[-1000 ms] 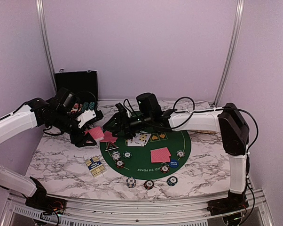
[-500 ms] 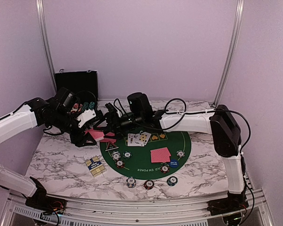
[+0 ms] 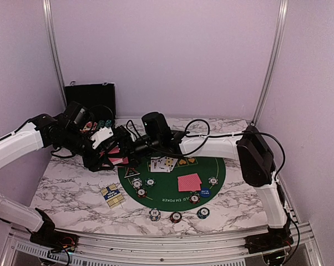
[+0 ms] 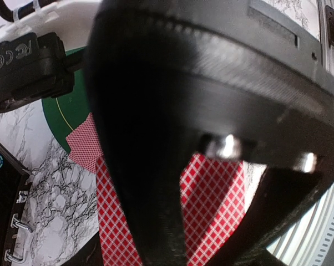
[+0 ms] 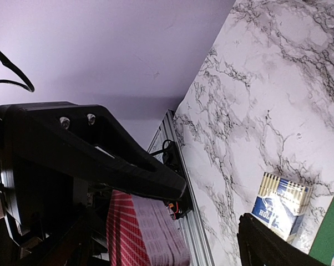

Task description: Distribute texas hold em gaming equipment

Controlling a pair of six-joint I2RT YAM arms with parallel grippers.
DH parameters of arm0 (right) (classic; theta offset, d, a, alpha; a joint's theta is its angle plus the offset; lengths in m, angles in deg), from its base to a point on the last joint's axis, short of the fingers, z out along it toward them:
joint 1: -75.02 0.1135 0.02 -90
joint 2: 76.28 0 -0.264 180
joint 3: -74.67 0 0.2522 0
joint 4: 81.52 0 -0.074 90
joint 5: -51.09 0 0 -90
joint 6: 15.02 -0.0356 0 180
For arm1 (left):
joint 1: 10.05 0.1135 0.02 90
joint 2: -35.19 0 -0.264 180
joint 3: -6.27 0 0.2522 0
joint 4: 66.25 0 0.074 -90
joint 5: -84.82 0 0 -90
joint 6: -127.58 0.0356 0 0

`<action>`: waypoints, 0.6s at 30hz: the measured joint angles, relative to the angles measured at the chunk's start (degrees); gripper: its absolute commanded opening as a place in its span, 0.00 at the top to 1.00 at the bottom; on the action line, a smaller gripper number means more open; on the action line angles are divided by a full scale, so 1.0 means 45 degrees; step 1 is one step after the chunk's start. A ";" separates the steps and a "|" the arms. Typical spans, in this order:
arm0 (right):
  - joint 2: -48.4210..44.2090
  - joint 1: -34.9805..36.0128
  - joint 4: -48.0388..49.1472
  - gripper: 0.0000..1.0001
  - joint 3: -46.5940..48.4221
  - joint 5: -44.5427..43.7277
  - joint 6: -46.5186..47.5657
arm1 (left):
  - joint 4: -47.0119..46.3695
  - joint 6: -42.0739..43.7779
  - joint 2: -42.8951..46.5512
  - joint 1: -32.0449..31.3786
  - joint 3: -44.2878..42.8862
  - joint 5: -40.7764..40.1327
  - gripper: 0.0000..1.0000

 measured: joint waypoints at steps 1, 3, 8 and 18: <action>0.0068 0.0015 0.0005 0.13 0.0044 0.0029 -0.0044 | 0.0000 0.0000 0.0000 0.0000 0.0000 0.0005 1.00; 0.0185 0.0019 -0.0015 0.14 0.0092 0.0058 -0.0117 | 0.0000 0.0000 0.0000 0.0000 0.0000 0.0019 1.00; 0.0379 0.0024 -0.0180 0.15 0.0126 0.0097 -0.0248 | 0.0044 0.0000 -0.0010 0.0000 0.0005 0.0039 1.00; 0.0369 -0.0063 -0.0461 0.24 0.0233 0.0044 -0.0204 | 0.0053 0.0000 -0.0010 0.0000 0.0010 0.0034 1.00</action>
